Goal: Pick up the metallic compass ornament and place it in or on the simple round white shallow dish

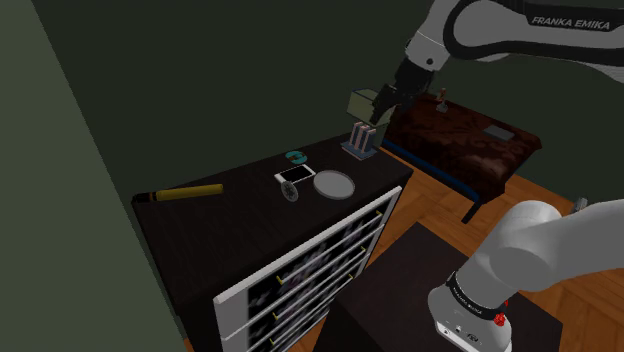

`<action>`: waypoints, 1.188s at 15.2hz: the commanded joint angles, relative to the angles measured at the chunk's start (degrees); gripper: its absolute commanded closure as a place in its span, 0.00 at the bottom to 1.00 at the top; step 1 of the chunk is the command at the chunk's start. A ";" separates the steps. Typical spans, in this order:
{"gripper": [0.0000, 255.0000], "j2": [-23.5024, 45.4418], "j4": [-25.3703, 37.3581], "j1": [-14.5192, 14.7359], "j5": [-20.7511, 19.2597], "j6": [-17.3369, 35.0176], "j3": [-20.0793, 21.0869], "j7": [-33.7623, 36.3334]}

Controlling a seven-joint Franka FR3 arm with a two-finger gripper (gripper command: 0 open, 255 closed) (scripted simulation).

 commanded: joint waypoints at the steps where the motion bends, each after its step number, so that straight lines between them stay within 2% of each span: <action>1: 0.00 3.27 -0.73 0.41 0.12 3.86 0.47 -0.21; 9: 0.00 17.29 -0.94 1.65 0.17 17.14 1.83 -1.34; 18: 0.00 35.78 4.48 2.72 -0.76 29.13 3.22 -1.94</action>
